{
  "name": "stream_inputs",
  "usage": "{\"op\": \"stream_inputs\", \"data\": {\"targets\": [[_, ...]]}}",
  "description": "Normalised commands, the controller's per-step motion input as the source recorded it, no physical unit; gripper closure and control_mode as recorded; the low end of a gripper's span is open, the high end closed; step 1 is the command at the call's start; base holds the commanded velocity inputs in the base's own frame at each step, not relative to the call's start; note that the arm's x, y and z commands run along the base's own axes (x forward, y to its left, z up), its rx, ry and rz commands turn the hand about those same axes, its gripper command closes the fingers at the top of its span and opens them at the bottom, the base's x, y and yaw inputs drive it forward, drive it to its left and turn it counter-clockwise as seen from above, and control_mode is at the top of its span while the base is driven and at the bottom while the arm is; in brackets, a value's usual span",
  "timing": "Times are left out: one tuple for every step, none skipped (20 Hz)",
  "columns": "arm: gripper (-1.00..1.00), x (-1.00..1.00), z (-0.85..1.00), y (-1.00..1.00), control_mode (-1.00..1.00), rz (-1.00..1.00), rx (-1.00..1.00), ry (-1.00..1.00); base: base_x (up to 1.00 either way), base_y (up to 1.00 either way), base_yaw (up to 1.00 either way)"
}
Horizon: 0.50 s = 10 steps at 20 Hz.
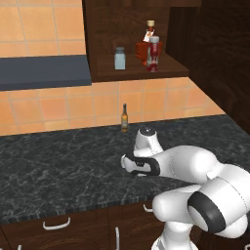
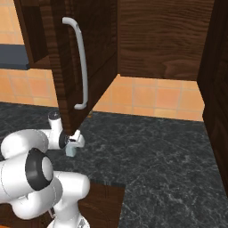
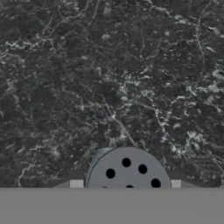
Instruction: Put the shaker and condiment bottle from the counter next to their counterparts in the cabinet.
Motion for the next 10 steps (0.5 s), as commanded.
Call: {"op": "stream_inputs", "data": {"targets": [[1.0, 0.0, -0.06, 0.0, -1.0, 0.0, 0.0, -0.03, 0.0, 0.0, 0.0], [1.0, 0.0, 0.0, 0.0, -1.0, 0.0, 0.0, -0.08, 0.0, 0.0, 0.0], [1.0, -0.01, 0.03, 0.0, -1.0, 0.0, 0.0, -0.13, 0.0, 0.0, 0.0], [1.0, 0.0, 0.21, 0.0, -1.0, 0.0, 0.0, -0.16, 0.0, 0.0, 0.0], [1.0, 0.0, 0.44, 0.0, -1.0, 0.0, 0.0, -0.21, 0.0, 0.0, 0.0], [1.0, 0.0, 0.49, 0.0, -1.0, 0.0, 0.0, -0.21, 0.0, 0.0, 0.0], [1.0, 0.0, 0.55, 0.0, -1.0, 0.0, 0.0, -0.2, 0.0, 0.0, 0.0], [1.0, 0.0, 0.59, 0.0, -1.0, 0.0, 0.0, -0.19, 0.0, 0.0, 0.0], [1.0, 0.0, 0.62, 0.0, -1.0, 0.0, 0.0, -0.16, 0.0, 0.0, 0.0], [1.0, 0.0, 0.66, 0.0, -1.0, 0.0, 0.0, -0.14, 0.0, 0.0, 0.0]]}}
